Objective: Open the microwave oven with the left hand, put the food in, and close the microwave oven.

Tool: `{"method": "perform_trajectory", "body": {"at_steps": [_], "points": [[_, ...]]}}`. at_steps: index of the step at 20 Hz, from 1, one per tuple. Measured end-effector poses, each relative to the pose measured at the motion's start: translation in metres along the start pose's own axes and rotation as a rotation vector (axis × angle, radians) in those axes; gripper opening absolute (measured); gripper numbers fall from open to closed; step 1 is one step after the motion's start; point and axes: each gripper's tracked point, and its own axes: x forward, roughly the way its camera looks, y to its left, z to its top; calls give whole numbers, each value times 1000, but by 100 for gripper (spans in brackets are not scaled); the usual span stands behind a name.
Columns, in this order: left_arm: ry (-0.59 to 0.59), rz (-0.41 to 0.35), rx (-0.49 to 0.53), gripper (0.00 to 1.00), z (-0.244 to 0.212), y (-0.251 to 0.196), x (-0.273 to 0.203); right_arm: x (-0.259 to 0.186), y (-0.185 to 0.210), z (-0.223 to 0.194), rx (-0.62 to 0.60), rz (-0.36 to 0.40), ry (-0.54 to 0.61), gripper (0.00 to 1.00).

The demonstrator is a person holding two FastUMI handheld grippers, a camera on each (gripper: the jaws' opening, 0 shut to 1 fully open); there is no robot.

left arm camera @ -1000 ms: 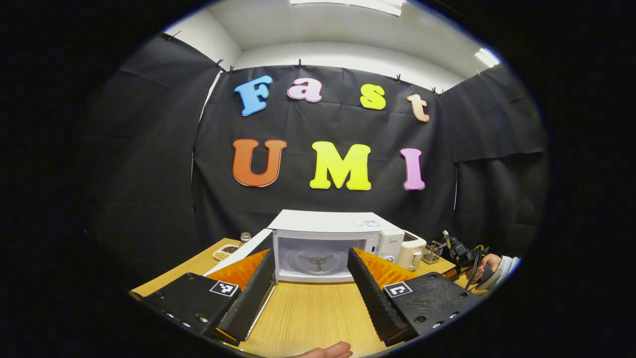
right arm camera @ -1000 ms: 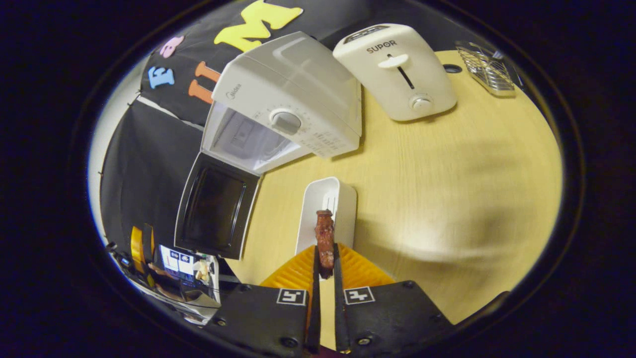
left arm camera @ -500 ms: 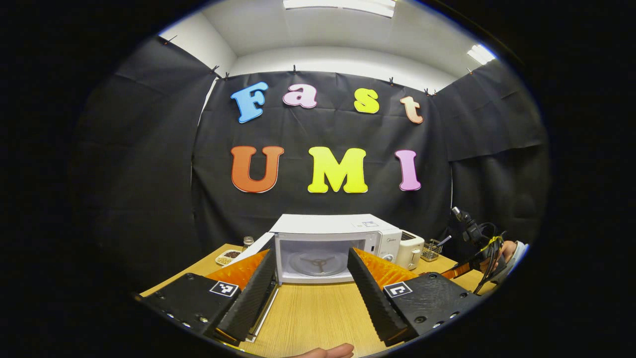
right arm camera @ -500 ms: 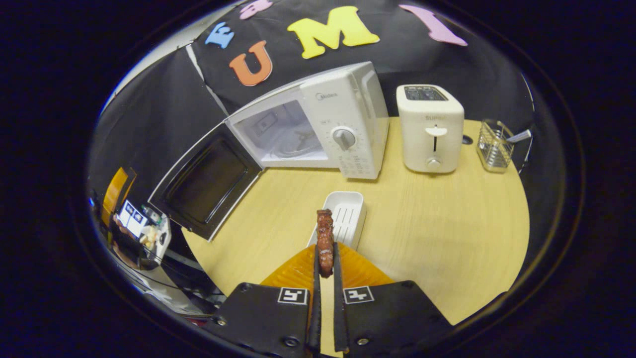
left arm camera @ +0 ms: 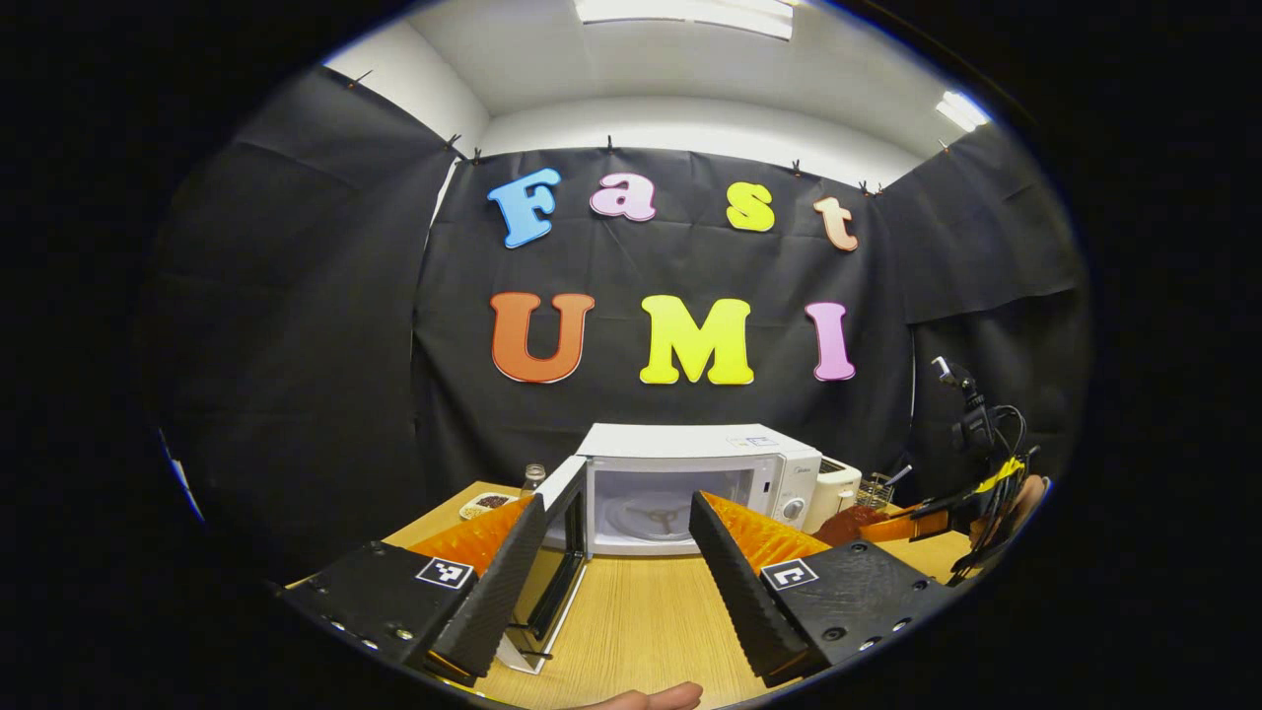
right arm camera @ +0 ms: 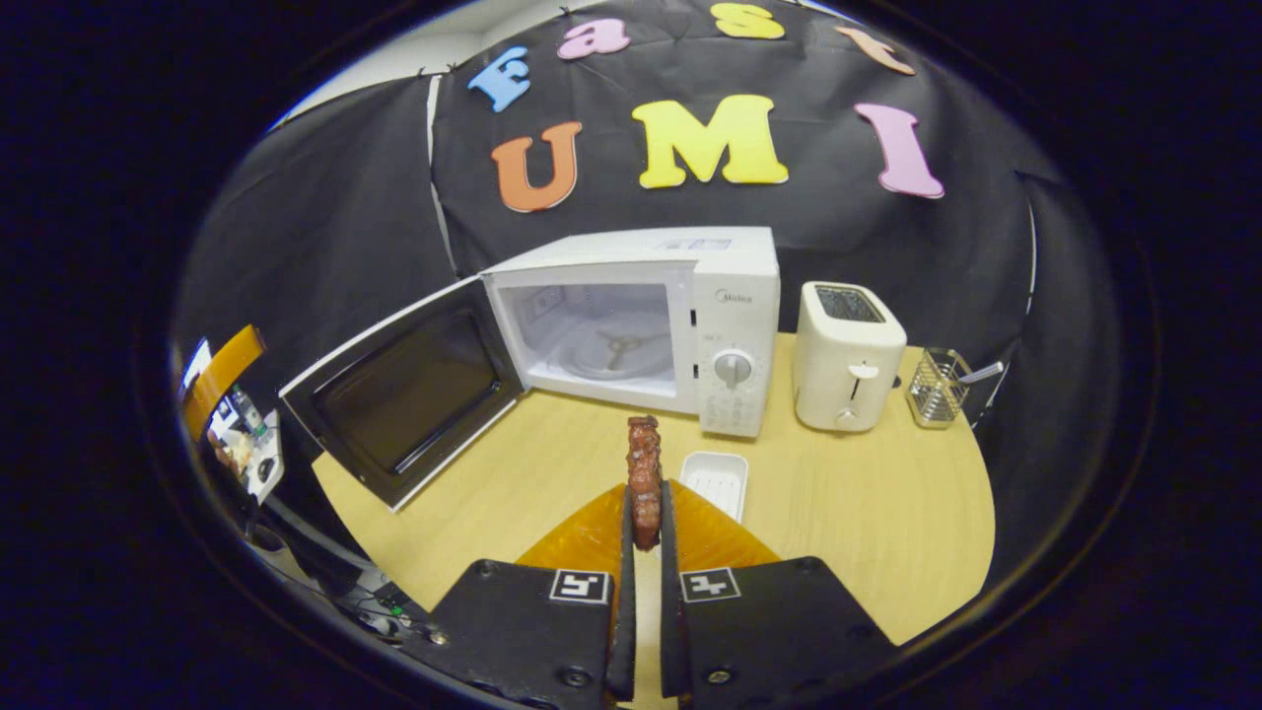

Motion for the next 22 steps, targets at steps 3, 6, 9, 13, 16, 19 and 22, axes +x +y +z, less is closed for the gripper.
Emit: {"method": "perform_trajectory", "body": {"at_steps": [3, 6, 9, 13, 16, 19, 22], "points": [[-26, 16, 7, 90, 9, 13, -11, 15, 24, 15, -4, -32, -74, 13], [-49, 22, -8, 90, 13, 22, -18, 37, 48, 25, -29, -46, -105, 13], [-51, 9, -47, 80, 9, 27, -23, 62, 69, 34, -52, -69, -133, 13], [-40, 5, -45, 82, 3, 37, -21, 102, 90, 48, -22, -96, -165, 13], [-35, 9, -25, 92, -2, 40, -17, 136, 103, 55, 37, -103, -180, 13], [-18, 22, -9, 92, -9, 47, -16, 173, 118, 64, 129, -59, -192, 13], [4, 35, -9, 93, -14, 52, -15, 209, 119, 73, 257, -43, -201, 13]]}}
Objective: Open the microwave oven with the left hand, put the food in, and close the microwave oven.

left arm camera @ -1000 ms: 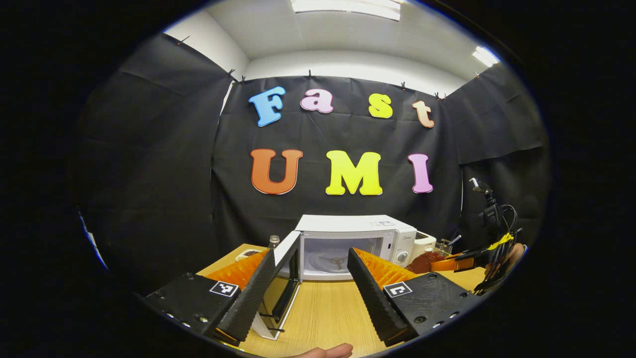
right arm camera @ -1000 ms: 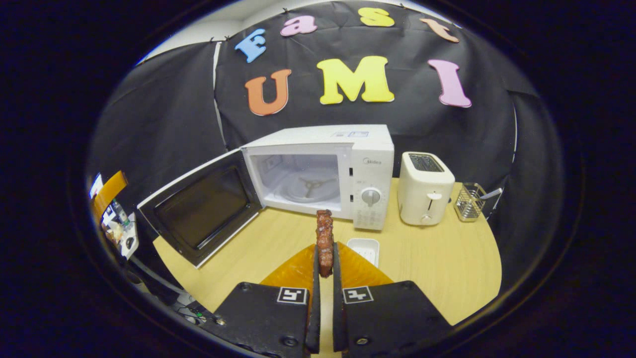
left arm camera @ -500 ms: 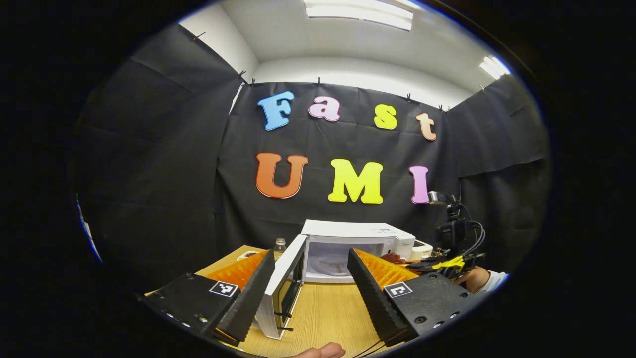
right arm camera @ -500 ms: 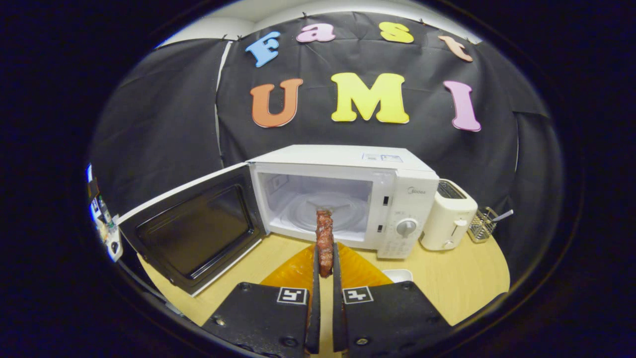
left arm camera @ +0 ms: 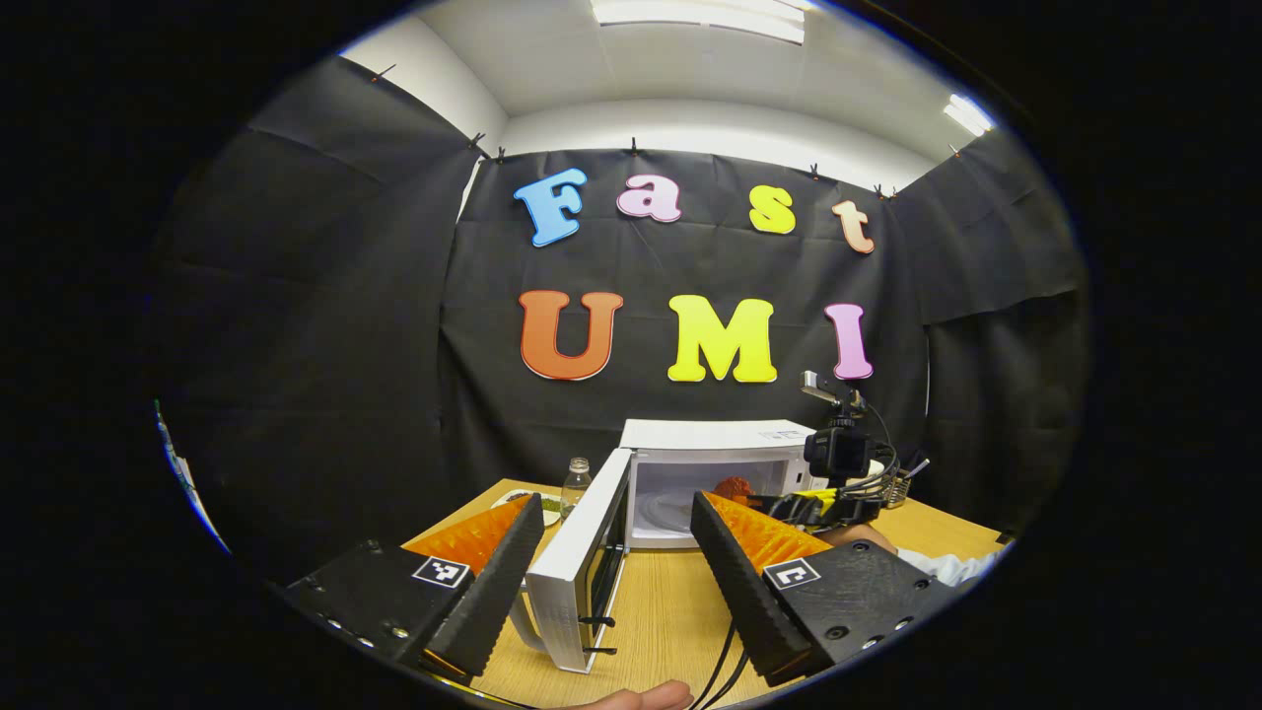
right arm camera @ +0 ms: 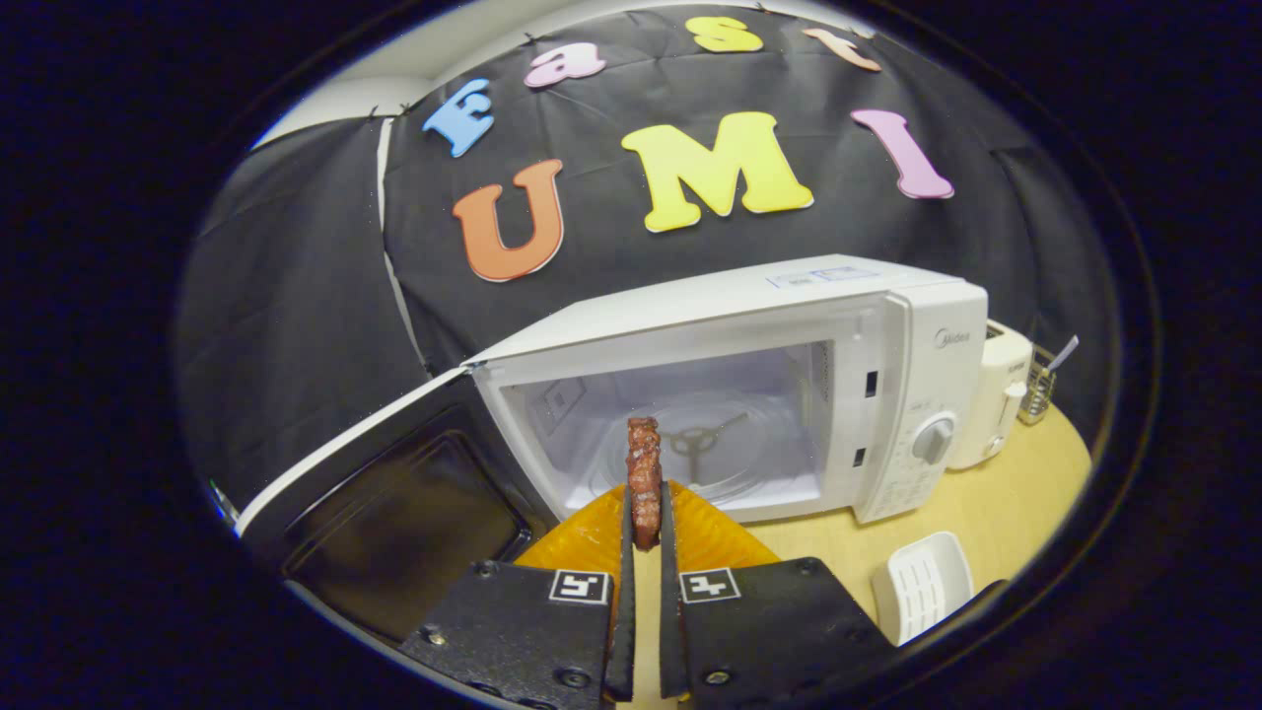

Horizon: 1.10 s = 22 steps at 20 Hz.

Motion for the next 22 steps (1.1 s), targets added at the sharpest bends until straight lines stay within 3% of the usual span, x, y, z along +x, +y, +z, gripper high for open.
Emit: {"method": "perform_trajectory", "body": {"at_steps": [6, 9, 13, 17, 22], "points": [[18, 22, -42, 92, -8, 15, -4, 71, -21, 13, 313, -98, -102, 13], [47, 43, -65, 92, -17, 19, -1, 92, -17, 17, 441, -100, -161, 13], [77, 5, -79, 92, -23, 10, 5, 111, -20, 3, 656, -134, -173, 13], [90, 0, -58, 93, -26, 7, 11, 141, -28, -15, 731, -192, -122, 13], [114, -4, -61, 93, -36, 7, 19, 157, -24, -11, 724, -172, -109, 14]]}}
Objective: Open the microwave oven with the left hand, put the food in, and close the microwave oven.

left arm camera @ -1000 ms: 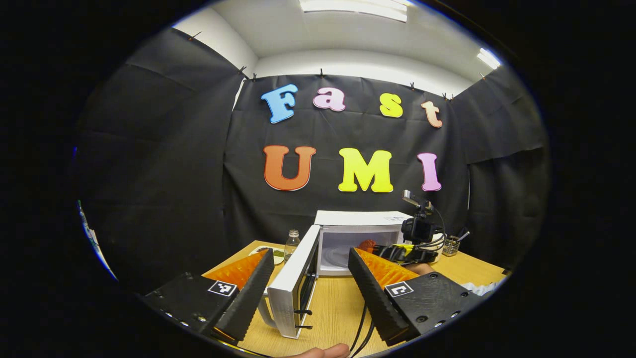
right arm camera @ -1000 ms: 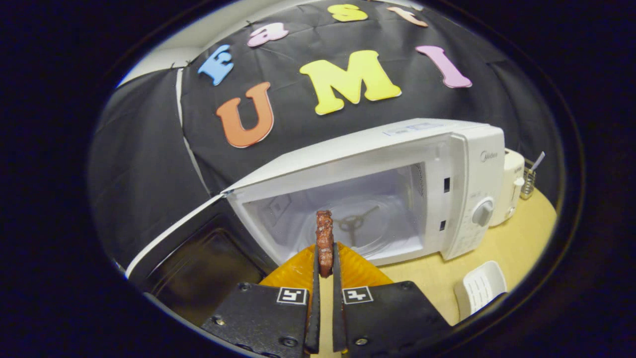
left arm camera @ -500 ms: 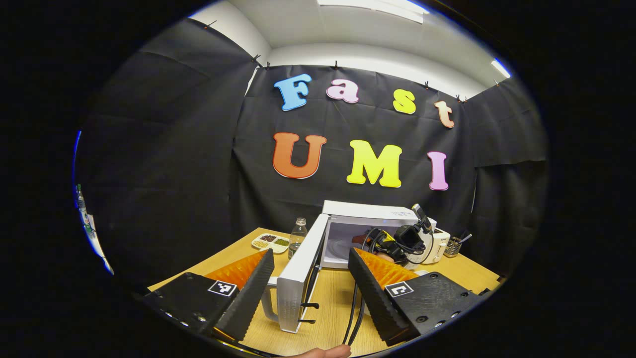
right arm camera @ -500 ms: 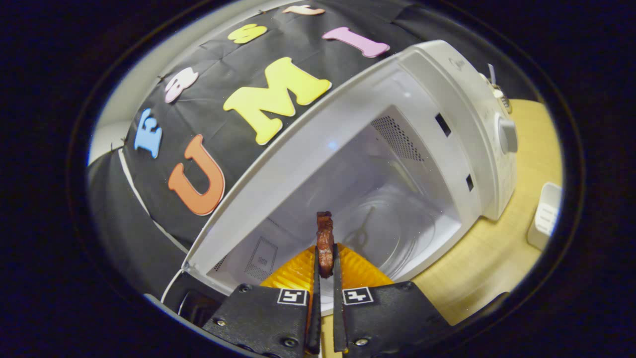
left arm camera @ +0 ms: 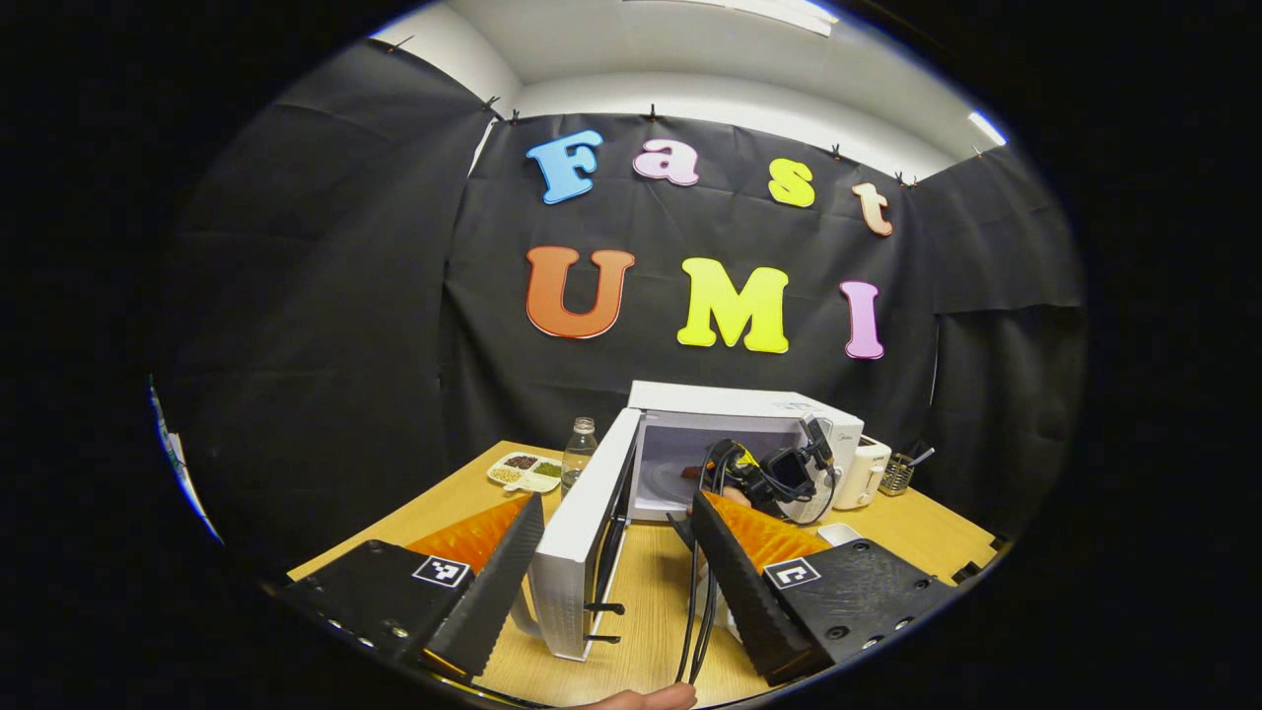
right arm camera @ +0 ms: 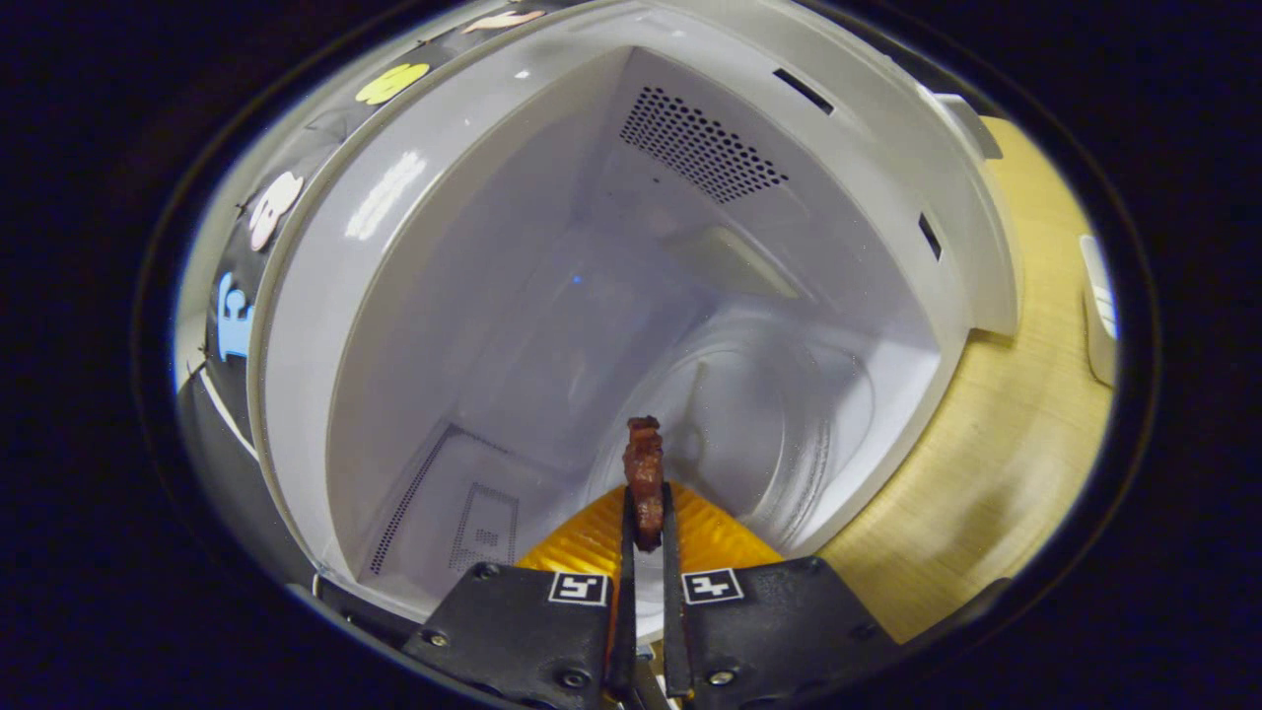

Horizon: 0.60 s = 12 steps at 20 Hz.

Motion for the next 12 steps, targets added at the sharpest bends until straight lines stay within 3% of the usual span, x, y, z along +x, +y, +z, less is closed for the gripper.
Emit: {"method": "perform_trajectory", "body": {"at_steps": [2, 4, 8, 11, 12], "points": [[6, 3, -15, 93, -4, 2, 1, 5, 1, 2, -25, -3, -2, 14], [6, 11, -15, 93, -2, 5, -2, 5, -13, 5, -115, -82, -27, 17], [-2, 27, -19, 93, -1, 12, -7, -8, -18, 15, -398, -161, -66, 100], [-9, 25, -43, 93, 0, 10, -16, -18, -5, 23, -505, -129, -70, 100], [-15, 26, -42, 93, 2, 10, -20, -27, -3, 25, -551, -128, -80, 89]]}}
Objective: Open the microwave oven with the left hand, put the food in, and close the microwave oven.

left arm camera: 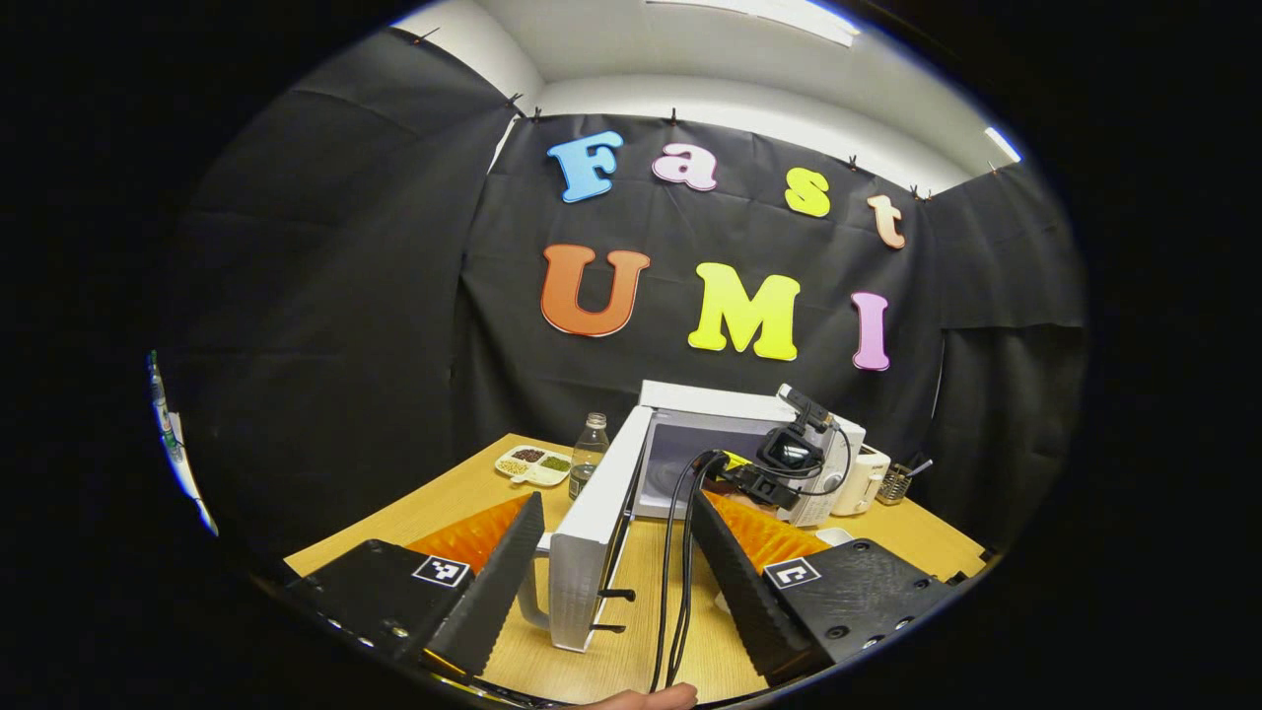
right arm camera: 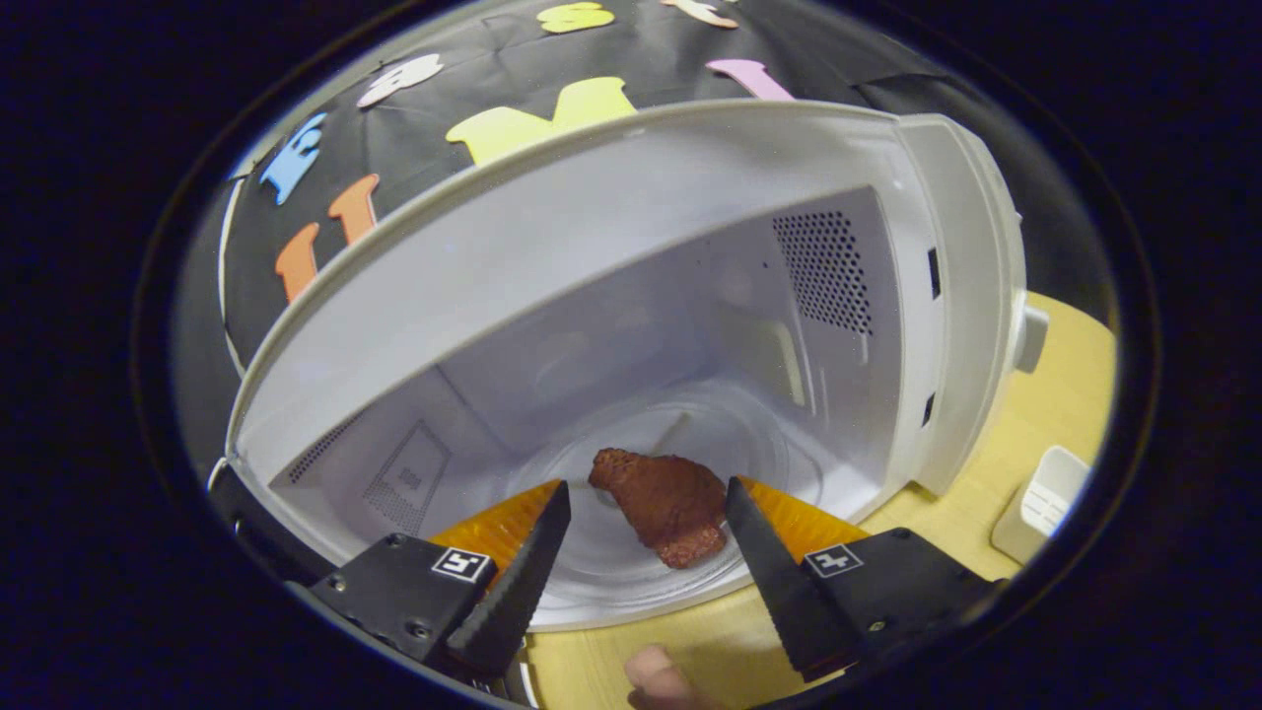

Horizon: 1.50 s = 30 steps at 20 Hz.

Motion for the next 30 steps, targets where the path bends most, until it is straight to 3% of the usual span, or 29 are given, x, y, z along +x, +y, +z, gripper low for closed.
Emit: {"method": "perform_trajectory", "body": {"at_steps": [1, 2, 8, 9, 10, 13, 14, 15, 18, 19, 21, 22, 24, 25, 26, 28, 29, 30], "points": [[-6, 4, 5, 93, 1, 2, -4, -9, -3, 5, -26, 1, -16, 89], [-14, 9, 10, 92, 3, 4, -8, -19, -6, 9, -35, 12, -28, 100], [-4, 20, 31, 93, -3, 12, -20, -90, -26, 31, -60, 104, -37, 100], [-3, 25, 37, 93, -4, 15, -21, -102, -31, 35, -61, 123, -40, 90], [0, 35, 43, 93, -5, 19, -20, -114, -37, 40, -72, 138, -46, 100], [24, 76, 47, 92, -20, 35, -17, -159, -60, 52, -150, 165, -76, 100], [40, 96, 46, 92, -24, 44, -16, -177, -68, 55, -173, 180, -88, 89], [46, 126, 46, 92, -28, 53, -16, -192, -78, 58, -193, 187, -97, 100], [45, 171, 44, 92, -35, 71, -23, -238, -108, 79, -225, 201, -168, 100], [34, 174, 39, 80, -32, 75, -26, -253, -118, 85, -235, 206, -189, 100], [18, 134, 32, 68, -29, 74, -28, -279, -134, 94, -256, 214, -223, 100], [3, 136, 29, 45, -27, 78, -29, -291, -140, 100, -266, 220, -241, 100], [-17, 207, 73, 0, -26, 101, -33, -311, -151, 107, -285, 222, -262, 100], [-6, 243, 108, 0, -32, 110, -36, -319, -152, 108, -297, 232, -267, 89], [-8, 263, 143, 0, -35, 114, -38, -327, -154, 110, -309, 241, -272, 100], [-9, 245, 159, 0, -36, 105, -32, -340, -158, 113, -344, 250, -278, 100], [-3, 232, 159, 11, -38, 104, -26, -346, -162, 116, -357, 249, -290, 100], [16, 226, 151, 0, -46, 105, -19, -351, -163, 119, -371, 252, -303, 100]]}}
